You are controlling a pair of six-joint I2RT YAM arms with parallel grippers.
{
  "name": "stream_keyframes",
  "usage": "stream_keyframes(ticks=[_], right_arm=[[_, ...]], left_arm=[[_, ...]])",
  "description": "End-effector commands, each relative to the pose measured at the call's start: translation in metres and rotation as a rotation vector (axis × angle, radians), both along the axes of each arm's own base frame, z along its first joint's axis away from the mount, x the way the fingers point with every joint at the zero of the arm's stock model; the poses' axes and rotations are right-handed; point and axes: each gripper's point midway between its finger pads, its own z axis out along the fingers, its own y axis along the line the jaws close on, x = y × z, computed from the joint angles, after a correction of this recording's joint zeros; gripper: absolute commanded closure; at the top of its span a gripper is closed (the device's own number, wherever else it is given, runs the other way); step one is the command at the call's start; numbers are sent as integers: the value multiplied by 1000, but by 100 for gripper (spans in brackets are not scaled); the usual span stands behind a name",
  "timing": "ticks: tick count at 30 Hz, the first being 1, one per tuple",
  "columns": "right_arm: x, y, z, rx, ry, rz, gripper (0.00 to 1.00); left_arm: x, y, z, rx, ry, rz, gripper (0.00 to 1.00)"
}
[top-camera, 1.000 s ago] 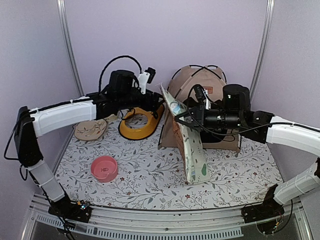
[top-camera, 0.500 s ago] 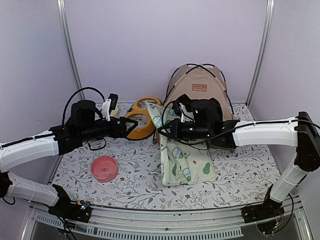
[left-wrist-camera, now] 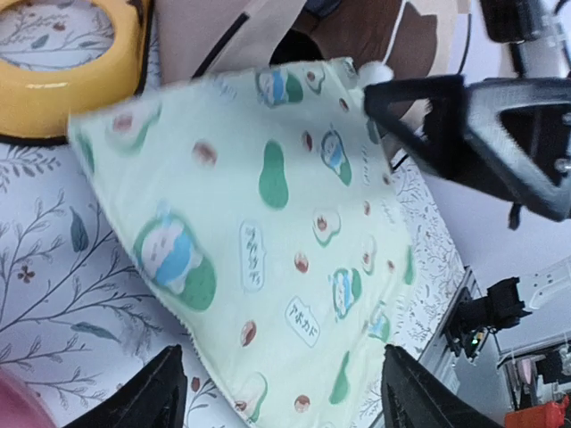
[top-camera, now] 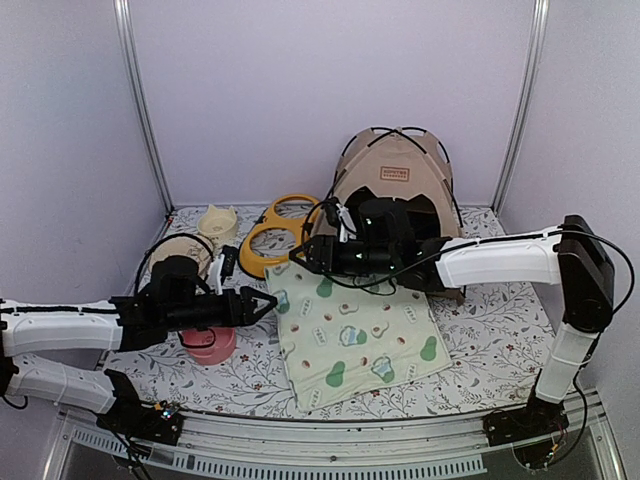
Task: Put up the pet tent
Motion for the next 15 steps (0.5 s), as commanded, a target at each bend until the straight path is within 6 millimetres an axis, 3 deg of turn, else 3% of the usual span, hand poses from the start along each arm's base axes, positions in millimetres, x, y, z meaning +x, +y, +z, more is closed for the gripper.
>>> stream_keyframes(ticks=[1, 5, 10, 15], right_arm=[[-9, -9, 29, 24, -58, 9, 30], [-17, -45, 21, -57, -62, -56, 12], [-22, -110, -30, -167, 28, -139, 5], [-35, -183, -80, -237, 148, -261, 3]], left_arm=[[5, 2, -8, -73, 6, 127, 26], [5, 15, -30, 14, 23, 216, 28], [-6, 31, -45, 24, 53, 242, 31], [-25, 22, -64, 67, 117, 170, 35]])
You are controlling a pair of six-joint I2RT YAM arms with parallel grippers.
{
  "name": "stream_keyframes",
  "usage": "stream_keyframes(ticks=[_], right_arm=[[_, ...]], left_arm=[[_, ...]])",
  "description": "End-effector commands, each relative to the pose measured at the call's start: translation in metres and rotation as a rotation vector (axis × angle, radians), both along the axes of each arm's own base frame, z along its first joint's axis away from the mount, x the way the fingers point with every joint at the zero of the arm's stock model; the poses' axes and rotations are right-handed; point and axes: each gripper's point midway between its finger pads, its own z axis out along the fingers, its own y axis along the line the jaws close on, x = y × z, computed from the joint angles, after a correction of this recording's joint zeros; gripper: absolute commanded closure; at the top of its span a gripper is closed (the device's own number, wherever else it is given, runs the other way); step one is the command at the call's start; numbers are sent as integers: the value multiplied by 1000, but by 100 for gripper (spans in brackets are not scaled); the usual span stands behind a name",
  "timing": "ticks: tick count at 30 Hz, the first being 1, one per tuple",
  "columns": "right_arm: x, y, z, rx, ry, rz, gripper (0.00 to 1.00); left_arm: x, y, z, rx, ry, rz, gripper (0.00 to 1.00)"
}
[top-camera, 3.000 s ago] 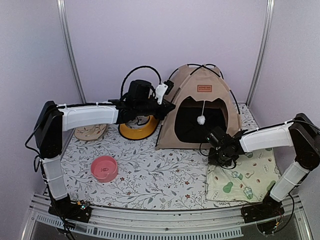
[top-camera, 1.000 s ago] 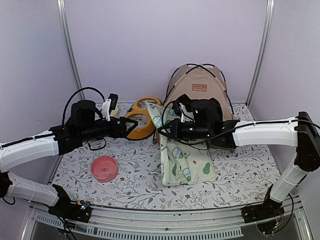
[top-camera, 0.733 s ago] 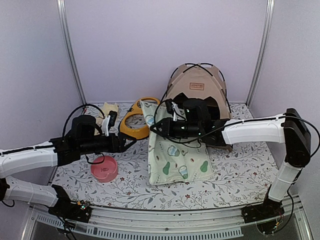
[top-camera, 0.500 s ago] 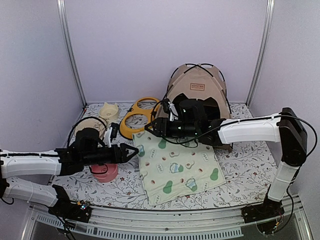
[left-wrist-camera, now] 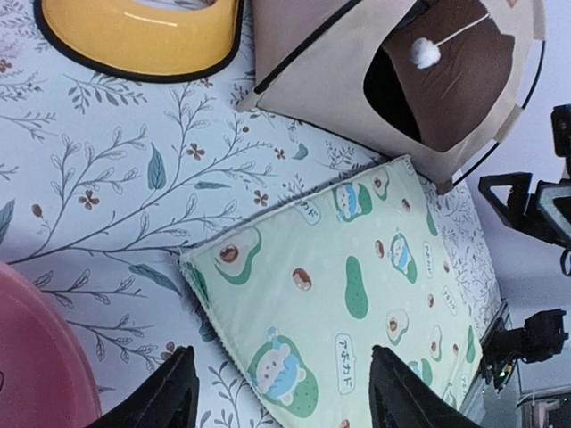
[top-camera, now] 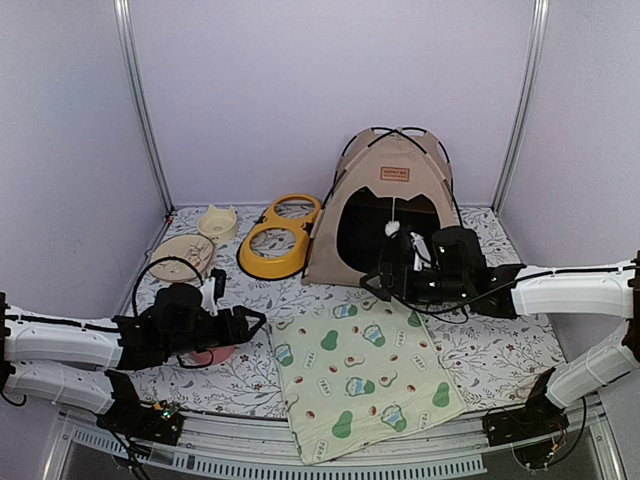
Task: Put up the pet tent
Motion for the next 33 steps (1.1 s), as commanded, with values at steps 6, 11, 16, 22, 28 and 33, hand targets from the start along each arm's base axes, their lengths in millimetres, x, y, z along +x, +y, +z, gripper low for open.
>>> stream_keyframes(ticks=[6, 11, 16, 22, 28, 33], right_arm=[[-38, -81, -79, -126, 215, -149, 3], [-50, -99, -93, -153, 277, -202, 3], [-57, -120, -114, -183, 321, -291, 2], [-61, -123, -137, -232, 366, -294, 1], [-71, -110, -152, -214, 424, -218, 10], [-74, -93, -134, -154, 418, -163, 34]], left_arm=[[-51, -20, -37, 73, 180, -153, 36], [-69, -29, -44, 75, 259, -203, 36], [-78, -41, -64, 127, 284, -245, 36], [-78, -59, -69, 99, 254, -276, 35], [-75, -70, -70, 110, 229, -302, 41], [-66, -82, -56, 131, 168, -327, 64]])
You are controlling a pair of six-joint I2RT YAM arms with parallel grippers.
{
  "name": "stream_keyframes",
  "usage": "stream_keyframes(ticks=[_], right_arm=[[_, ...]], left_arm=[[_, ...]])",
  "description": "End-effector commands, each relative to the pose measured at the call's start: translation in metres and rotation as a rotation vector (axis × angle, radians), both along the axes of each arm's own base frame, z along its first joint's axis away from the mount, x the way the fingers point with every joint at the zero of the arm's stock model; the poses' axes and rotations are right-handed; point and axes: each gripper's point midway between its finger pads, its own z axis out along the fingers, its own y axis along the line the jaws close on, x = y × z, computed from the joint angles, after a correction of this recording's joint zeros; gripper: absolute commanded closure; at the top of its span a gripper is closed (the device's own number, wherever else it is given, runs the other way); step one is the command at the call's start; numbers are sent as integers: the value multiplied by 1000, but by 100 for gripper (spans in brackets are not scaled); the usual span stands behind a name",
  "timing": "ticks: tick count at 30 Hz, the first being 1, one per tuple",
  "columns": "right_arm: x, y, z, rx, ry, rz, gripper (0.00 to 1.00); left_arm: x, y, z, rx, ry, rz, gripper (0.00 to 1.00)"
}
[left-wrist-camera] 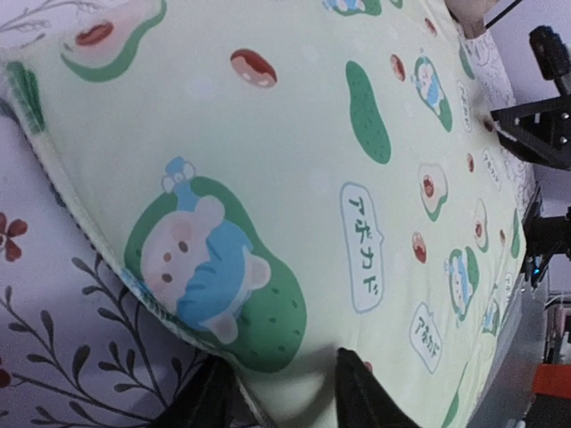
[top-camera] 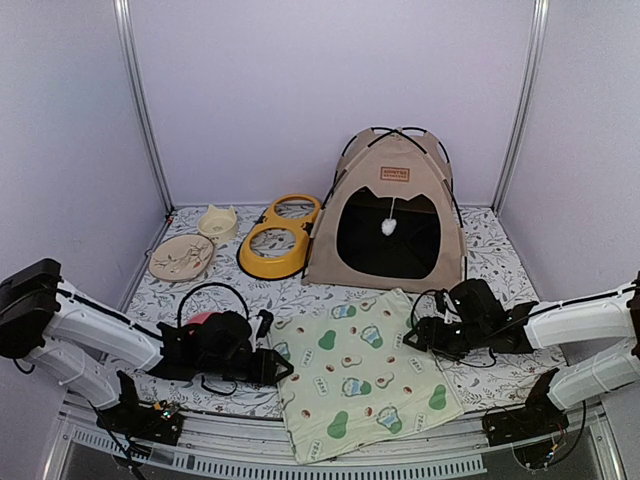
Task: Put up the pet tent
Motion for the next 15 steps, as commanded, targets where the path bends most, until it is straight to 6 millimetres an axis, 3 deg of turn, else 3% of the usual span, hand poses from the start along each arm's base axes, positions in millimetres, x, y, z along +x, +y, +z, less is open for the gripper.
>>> stream_keyframes(ticks=[1, 6, 9, 11, 15], right_arm=[[-12, 11, 9, 46, 27, 45, 39], [-6, 15, 41, 80, -29, 33, 67], [-5, 16, 58, 119, -59, 19, 91], [-5, 18, 69, 142, -80, 14, 99], [-6, 22, 86, 176, -111, 9, 100]], left_arm=[[10, -21, 26, -21, -95, -50, 69], [31, -36, 71, -56, -232, -50, 85], [40, -44, 95, -91, -284, -53, 94], [44, -51, 108, -110, -313, -60, 97], [51, -62, 122, -116, -359, -85, 100]])
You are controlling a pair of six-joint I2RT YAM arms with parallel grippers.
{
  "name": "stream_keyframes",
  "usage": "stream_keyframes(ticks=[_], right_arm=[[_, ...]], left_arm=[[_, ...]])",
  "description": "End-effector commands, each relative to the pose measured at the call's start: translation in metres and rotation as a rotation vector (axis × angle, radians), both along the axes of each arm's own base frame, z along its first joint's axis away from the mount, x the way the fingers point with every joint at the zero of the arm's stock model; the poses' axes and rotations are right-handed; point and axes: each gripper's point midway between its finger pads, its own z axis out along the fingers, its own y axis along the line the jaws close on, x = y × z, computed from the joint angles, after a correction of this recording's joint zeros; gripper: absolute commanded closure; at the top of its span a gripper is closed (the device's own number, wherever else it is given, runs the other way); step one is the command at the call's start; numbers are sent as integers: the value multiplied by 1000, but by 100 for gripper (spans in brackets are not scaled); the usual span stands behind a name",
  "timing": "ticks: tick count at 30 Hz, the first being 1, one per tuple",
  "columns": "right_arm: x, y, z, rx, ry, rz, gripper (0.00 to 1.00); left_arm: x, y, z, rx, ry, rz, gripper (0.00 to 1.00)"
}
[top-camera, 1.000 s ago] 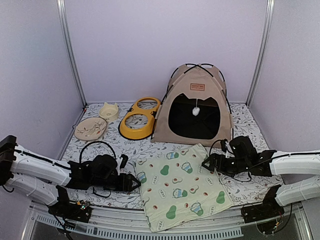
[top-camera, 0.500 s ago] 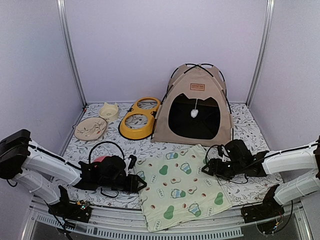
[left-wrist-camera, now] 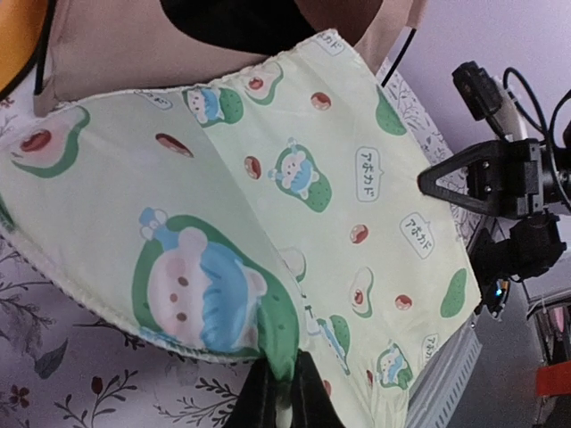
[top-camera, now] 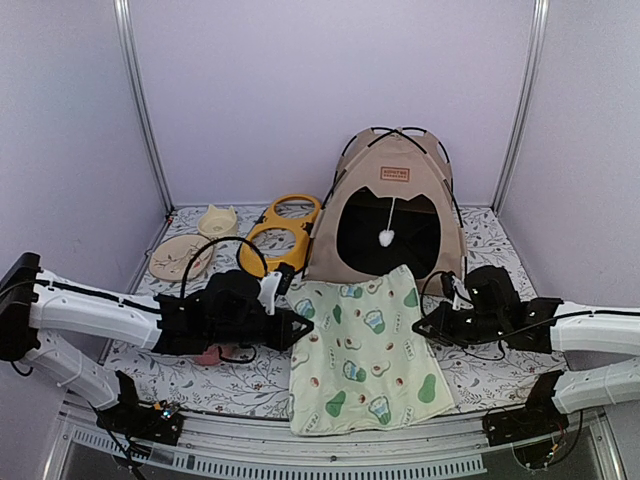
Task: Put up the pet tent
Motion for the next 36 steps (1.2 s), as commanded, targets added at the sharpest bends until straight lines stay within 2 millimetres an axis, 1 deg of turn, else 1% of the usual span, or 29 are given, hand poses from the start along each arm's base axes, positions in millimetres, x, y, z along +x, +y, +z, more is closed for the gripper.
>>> stream_keyframes(ticks=[1, 3, 6, 11, 15, 18, 22, 23, 27, 31, 36], right_arm=[[0, 13, 31, 72, -44, 7, 100], [0, 16, 40, 88, -58, 9, 100], [1, 21, 57, 110, -89, 7, 100], [9, 20, 72, 117, -136, -16, 100], [15, 21, 86, 120, -173, -29, 100], [22, 21, 94, 102, -199, -41, 100], [29, 22, 98, 48, -211, -45, 100], [31, 23, 99, 41, -215, -48, 100], [41, 26, 99, 7, -217, -43, 100], [51, 25, 95, -34, -208, -44, 100], [74, 12, 83, -72, -192, -70, 100]], left_arm=[[13, -16, 30, -27, -104, -34, 100], [16, -22, 33, -20, -118, -52, 100], [20, -34, 46, -31, -153, -79, 100], [34, -56, 63, -49, -188, -118, 100], [48, -72, 71, -48, -209, -136, 100], [65, -80, 72, -54, -211, -140, 100], [93, -88, 75, -69, -199, -158, 100], [100, -91, 79, -78, -195, -166, 100], [125, -92, 81, -87, -188, -166, 100], [146, -95, 76, -55, -190, -168, 100], [167, -96, 65, -21, -181, -123, 100]])
